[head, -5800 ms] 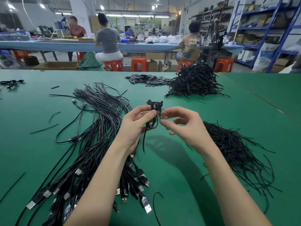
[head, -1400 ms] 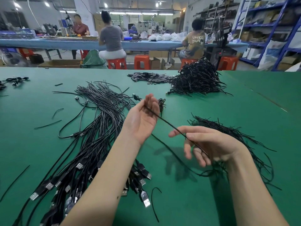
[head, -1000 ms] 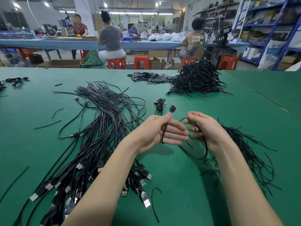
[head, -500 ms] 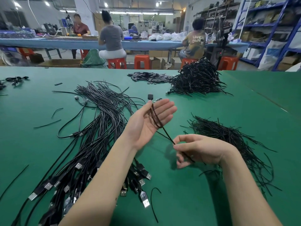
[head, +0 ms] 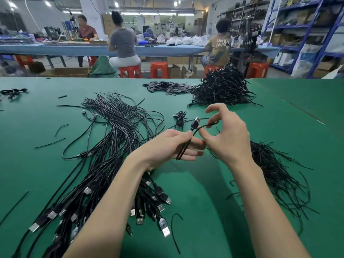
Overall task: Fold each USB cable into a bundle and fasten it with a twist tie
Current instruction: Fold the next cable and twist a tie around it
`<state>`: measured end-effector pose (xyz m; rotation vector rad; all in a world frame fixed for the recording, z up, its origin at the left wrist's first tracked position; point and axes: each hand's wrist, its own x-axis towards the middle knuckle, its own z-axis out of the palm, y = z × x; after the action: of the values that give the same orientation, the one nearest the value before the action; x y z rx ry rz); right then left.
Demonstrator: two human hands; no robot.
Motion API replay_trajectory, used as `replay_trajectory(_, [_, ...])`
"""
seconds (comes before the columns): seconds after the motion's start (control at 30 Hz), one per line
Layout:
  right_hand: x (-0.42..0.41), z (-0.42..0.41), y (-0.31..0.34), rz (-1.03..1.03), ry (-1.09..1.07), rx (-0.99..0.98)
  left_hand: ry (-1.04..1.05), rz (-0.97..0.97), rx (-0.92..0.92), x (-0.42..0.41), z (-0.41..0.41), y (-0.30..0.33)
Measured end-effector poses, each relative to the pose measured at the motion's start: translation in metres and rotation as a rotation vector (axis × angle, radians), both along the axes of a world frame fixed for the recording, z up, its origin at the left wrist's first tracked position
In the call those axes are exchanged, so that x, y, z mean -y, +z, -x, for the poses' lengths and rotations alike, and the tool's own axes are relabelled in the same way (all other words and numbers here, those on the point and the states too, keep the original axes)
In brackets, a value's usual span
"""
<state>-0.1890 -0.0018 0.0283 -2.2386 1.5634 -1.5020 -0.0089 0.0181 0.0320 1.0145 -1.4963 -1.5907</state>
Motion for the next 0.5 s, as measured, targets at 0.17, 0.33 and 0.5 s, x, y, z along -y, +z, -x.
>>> replay_trajectory(0.17, [-0.006,-0.005,0.01,-0.106,-0.049,-0.075,0.141,0.087,0.094,0.006,-0.002,-0.002])
replay_trajectory(0.33, [-0.009,-0.008,0.019,-0.623,0.463,0.345,0.411,0.095,-0.181,0.014,0.003,-0.009])
replay_trajectory(0.5, [-0.014,-0.012,0.003,-1.059,0.764,0.354,0.347,-0.016,-0.682,0.01,0.001,-0.006])
